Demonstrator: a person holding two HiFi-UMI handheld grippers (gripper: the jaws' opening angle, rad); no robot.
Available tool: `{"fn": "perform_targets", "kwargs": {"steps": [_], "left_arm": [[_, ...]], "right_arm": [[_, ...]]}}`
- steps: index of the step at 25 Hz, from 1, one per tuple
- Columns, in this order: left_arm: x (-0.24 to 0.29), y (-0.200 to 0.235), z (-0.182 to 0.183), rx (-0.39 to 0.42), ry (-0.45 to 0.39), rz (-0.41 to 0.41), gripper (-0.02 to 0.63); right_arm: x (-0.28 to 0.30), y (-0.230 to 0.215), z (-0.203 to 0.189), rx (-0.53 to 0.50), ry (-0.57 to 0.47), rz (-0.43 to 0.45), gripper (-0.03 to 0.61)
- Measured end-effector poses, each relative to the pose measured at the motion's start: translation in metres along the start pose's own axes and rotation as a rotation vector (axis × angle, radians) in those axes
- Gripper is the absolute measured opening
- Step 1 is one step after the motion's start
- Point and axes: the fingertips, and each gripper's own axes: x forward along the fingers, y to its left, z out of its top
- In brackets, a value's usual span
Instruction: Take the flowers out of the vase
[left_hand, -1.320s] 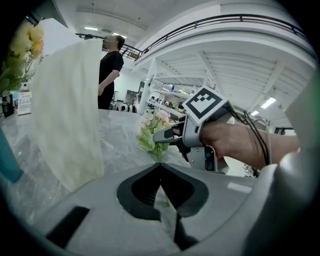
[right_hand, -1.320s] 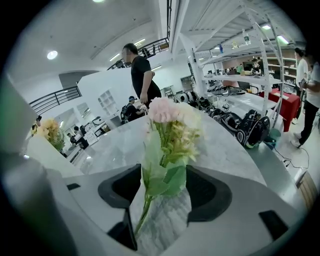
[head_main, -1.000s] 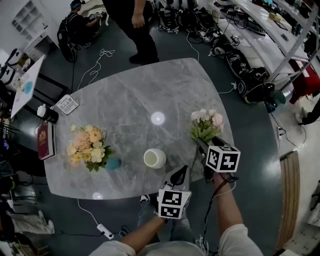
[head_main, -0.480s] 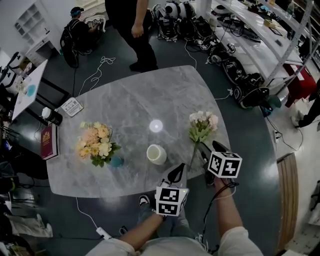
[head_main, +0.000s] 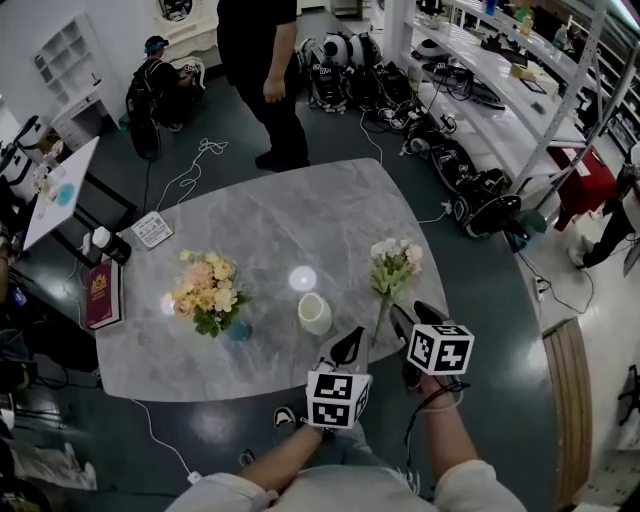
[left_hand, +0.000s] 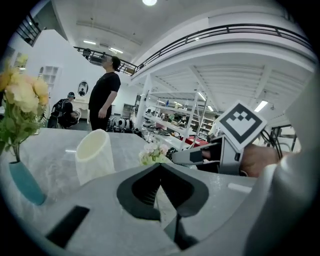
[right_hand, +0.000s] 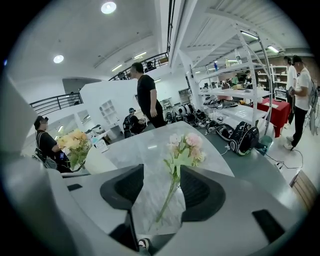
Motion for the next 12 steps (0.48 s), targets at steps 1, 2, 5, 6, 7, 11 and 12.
{"fn": "perform_targets", "kwargs": {"steps": [1, 2, 5, 6, 7, 11, 12], "left_arm": [[-0.003, -0.001, 0.004, -0.002, -0.007, -0.003, 0.008], [-0.006, -0.002, 0.009, 0.0, -0.014, -0.006, 0.008], [-0.013, -0.002, 0.021, 0.02, -0.04, -0.02, 0.008], [-0.015, -0.002, 0.024, 0.024, -0.049, -0.024, 0.008], [-0.018, -0.003, 0.028, 0.026, -0.058, -0.028, 0.008], [-0.03, -0.004, 0.041, 0.035, -0.084, -0.044, 0.009], [-0.032, -0.004, 0.044, 0.037, -0.092, -0.048, 0.008]], "right_arm": [[-0.005, 0.002, 0.001, 0.0, -0.005, -0.006, 0.224], [-0.01, 0.004, 0.002, 0.0, -0.012, -0.015, 0.207], [-0.021, 0.009, 0.005, 0.003, -0.046, -0.048, 0.128], [-0.024, 0.011, 0.006, 0.004, -0.055, -0.054, 0.117], [-0.028, 0.014, 0.006, 0.006, -0.062, -0.058, 0.106], [-0.042, 0.025, 0.009, 0.004, -0.086, -0.076, 0.057], [-0.046, 0.027, 0.011, 0.004, -0.096, -0.08, 0.049]]}}
